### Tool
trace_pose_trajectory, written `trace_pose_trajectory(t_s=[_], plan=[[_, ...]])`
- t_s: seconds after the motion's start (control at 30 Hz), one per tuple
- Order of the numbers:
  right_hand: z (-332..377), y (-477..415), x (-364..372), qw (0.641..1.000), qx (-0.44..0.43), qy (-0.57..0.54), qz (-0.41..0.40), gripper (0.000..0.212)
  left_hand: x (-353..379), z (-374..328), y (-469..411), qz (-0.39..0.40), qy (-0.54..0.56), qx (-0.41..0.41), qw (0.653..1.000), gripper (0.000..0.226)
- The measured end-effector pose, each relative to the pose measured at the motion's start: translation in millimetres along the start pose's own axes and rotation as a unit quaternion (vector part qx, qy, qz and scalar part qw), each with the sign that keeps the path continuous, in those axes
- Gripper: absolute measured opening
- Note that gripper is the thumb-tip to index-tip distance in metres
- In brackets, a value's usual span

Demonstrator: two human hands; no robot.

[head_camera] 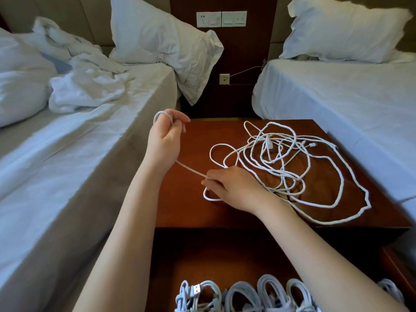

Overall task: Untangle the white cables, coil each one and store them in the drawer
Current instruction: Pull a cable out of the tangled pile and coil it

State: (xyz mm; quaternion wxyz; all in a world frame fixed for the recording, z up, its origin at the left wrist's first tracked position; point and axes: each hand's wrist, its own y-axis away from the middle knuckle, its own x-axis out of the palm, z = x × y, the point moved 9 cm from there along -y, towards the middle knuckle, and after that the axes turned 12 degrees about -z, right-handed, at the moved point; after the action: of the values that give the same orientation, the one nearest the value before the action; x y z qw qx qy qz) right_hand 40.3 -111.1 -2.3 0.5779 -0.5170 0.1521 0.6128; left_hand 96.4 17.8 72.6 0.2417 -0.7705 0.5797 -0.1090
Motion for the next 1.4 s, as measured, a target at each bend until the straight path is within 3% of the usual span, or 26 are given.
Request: trace_pose_trajectory(t_s=[0.1, 0.17, 0.3, 0.4, 0.57, 0.63, 0.8, 0.97, 1.17, 1.27, 1.33, 1.4], plan=[[-3.9, -4.1, -17.7, 0.997, -0.006, -0.023, -0.069, 0.021, -0.7, 1.5, 0.7, -0.002, -0.131, 0.092, 0.987, 0.023], [-5.6, -5.3, -31.8, 0.991, -0.014, -0.045, -0.123, 0.019, 6.8, 8.3, 2.7, 0.020, -0.168, 0.111, 0.979, 0.021], [-2.8, -3.3, -60.8, 0.971, -0.040, -0.058, -0.227, 0.013, 29.8, 34.0, 14.5, 0.100, -0.177, 0.018, 0.979, 0.020], [-1.7, -1.8, -76.4, 0.954, -0.060, -0.048, -0.289, 0.012, 46.1, 34.5, 27.0, 0.160, -0.185, -0.007, 0.970, 0.024], [-9.0, 1.7, -93.4, 0.931, -0.066, -0.052, -0.355, 0.017, 56.5, 25.0, 38.2, 0.233, -0.085, -0.067, 0.967, 0.043], [-13.9, 2.4, -97.6, 0.925, -0.057, -0.067, -0.369, 0.019, 64.1, 23.9, 51.0, 0.317, -0.057, -0.102, 0.941, 0.044], [-22.7, 2.4, -102.3, 0.916, -0.039, -0.108, -0.384, 0.013, 76.7, 13.8, 86.3, 0.494, 0.029, -0.175, 0.851, 0.021], [-24.9, -1.1, -91.4, 0.927, -0.029, -0.152, -0.341, 0.018, 73.2, -10.6, 99.0, 0.577, 0.091, -0.161, 0.796, 0.028], [-6.3, -4.6, -55.3, 0.958, 0.005, -0.200, -0.207, 0.031, 67.8, -51.6, 89.0, 0.538, 0.255, -0.143, 0.791, 0.023], [-2.5, -5.0, -35.4, 0.973, 0.026, -0.173, -0.148, 0.045, 66.3, -51.4, 67.9, 0.434, 0.328, -0.166, 0.823, 0.030], [3.8, -3.2, -22.7, 0.984, 0.014, -0.141, -0.107, 0.024, 62.7, -38.9, 52.1, 0.355, 0.341, -0.178, 0.852, 0.031], [7.2, -3.5, -14.9, 0.990, 0.010, -0.116, -0.081, 0.023, 55.8, -22.6, 38.3, 0.275, 0.328, -0.179, 0.886, 0.031]])
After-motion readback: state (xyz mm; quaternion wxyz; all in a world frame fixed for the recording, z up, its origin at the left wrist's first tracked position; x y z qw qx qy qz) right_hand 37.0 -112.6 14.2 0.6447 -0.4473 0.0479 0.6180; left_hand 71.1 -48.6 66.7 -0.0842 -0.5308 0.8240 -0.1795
